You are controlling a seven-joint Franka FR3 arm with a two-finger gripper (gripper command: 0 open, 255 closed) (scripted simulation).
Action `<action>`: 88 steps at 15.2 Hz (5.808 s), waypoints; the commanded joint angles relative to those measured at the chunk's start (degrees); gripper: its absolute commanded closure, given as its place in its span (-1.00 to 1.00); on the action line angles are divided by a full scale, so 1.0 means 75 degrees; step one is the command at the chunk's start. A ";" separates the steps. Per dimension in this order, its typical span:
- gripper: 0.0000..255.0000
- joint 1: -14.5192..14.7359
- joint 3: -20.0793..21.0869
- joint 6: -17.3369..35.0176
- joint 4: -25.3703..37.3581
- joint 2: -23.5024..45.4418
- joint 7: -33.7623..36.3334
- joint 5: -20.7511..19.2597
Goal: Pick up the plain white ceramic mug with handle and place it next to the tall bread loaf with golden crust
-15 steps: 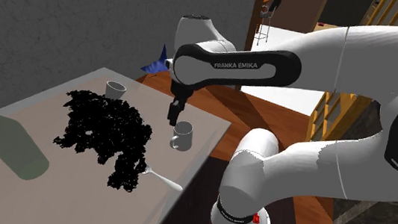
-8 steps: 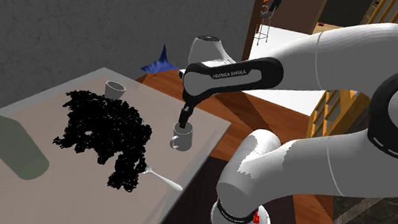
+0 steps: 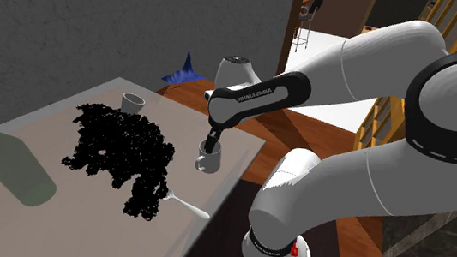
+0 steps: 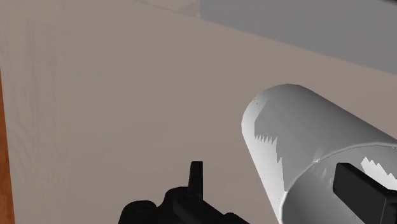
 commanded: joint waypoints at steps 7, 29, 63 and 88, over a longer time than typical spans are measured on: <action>-1.00 0.0013 -0.0022 0.0090 -0.0020 0.0063 -0.0004 -0.0005; 1.00 0.0025 0.0462 -0.1566 0.0772 -0.0823 0.0139 0.0267; 1.00 0.0577 0.1761 -0.4592 0.3629 -0.0992 0.0865 0.1251; 1.00 0.2040 0.5204 -0.3223 0.6233 0.2887 0.4902 0.2636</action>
